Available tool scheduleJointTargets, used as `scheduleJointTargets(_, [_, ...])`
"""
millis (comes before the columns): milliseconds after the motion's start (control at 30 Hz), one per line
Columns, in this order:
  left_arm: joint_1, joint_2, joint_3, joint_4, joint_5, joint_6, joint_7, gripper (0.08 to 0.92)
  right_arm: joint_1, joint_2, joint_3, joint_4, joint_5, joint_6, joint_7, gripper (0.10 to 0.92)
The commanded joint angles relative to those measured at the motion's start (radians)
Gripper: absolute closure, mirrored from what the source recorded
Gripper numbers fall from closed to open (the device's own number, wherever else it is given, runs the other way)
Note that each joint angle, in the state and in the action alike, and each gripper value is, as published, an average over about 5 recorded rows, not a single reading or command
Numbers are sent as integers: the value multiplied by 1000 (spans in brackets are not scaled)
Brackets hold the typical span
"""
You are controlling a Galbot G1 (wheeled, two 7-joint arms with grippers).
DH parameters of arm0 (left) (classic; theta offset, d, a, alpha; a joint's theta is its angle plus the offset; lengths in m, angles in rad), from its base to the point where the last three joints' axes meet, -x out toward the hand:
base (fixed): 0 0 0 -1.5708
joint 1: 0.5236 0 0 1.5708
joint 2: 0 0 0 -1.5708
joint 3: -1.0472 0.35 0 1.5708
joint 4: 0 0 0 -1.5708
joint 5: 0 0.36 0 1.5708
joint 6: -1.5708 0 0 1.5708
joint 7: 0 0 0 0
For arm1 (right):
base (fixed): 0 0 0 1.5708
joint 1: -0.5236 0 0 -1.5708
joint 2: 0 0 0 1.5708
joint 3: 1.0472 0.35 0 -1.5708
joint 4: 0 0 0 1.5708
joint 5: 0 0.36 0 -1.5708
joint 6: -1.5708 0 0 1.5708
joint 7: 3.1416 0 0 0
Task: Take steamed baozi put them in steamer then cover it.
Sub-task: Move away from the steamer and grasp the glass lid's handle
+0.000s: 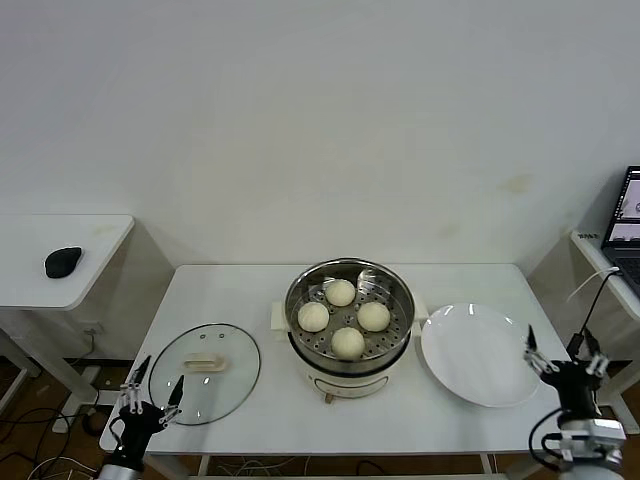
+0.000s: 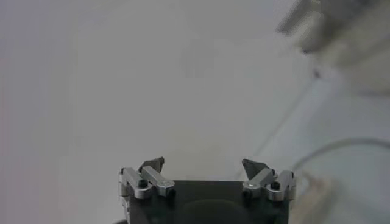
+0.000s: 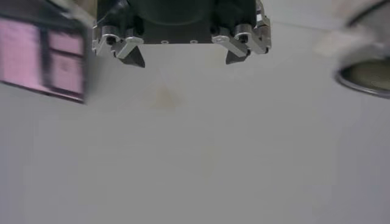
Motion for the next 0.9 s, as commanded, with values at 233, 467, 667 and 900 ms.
scheduleJointTargets(233, [-193, 57, 68, 195, 324, -2, 2, 177, -77, 80, 93, 8, -12, 18, 69, 203])
scheduleJointTargets(467, [-263, 71, 95, 251, 322, 4, 8, 177, -78, 106, 79, 5, -36, 30, 71, 203])
scheduleJointTargets(667, [-322, 76, 112, 296, 336, 4, 5, 177, -77, 112, 75, 2, -47, 36, 70, 203])
scheduleJointTargets(900, [-372, 70, 147, 331, 351, 11, 18, 177, -76, 113, 75, -15, -52, 42, 70, 203])
